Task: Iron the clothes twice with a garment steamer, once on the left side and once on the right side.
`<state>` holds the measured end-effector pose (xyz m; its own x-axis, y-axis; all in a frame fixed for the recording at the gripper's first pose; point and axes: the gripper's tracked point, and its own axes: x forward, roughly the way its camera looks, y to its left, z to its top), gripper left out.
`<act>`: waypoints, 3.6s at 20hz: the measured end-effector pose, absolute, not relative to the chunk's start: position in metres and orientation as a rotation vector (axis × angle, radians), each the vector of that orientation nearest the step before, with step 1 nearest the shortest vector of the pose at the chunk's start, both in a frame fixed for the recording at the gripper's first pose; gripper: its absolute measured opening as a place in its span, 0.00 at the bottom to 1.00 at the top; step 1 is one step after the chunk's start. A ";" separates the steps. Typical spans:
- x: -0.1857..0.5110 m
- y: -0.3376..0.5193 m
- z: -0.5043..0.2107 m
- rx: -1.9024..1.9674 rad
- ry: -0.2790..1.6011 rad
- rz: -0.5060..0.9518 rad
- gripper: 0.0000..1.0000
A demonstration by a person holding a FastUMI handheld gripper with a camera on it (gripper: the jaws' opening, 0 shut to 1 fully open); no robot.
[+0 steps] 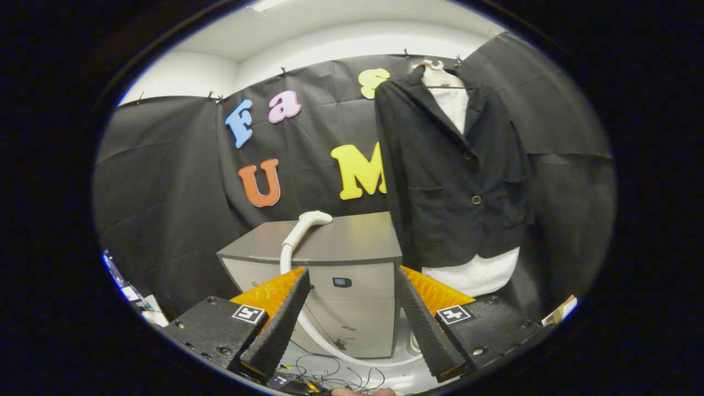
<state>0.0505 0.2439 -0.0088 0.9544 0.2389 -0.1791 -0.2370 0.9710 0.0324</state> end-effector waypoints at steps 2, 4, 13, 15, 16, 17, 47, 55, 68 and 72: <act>0.071 0.271 -0.004 -0.008 0.192 0.277 0.99; 0.097 0.300 -0.006 -0.006 0.214 0.310 0.99; 0.229 0.410 0.002 -0.012 0.357 0.418 0.98; 0.258 0.425 -0.001 -0.024 0.391 0.403 0.98; 0.272 0.432 -0.002 -0.031 0.404 0.393 0.98; 0.285 0.437 -0.005 -0.042 0.423 0.377 0.98; 0.313 0.456 0.012 0.009 0.485 0.332 0.38; 0.256 0.395 0.054 0.014 0.337 0.315 0.37; 0.137 0.174 0.099 0.126 0.200 0.062 0.37; 0.117 0.124 0.147 0.117 0.087 0.002 0.37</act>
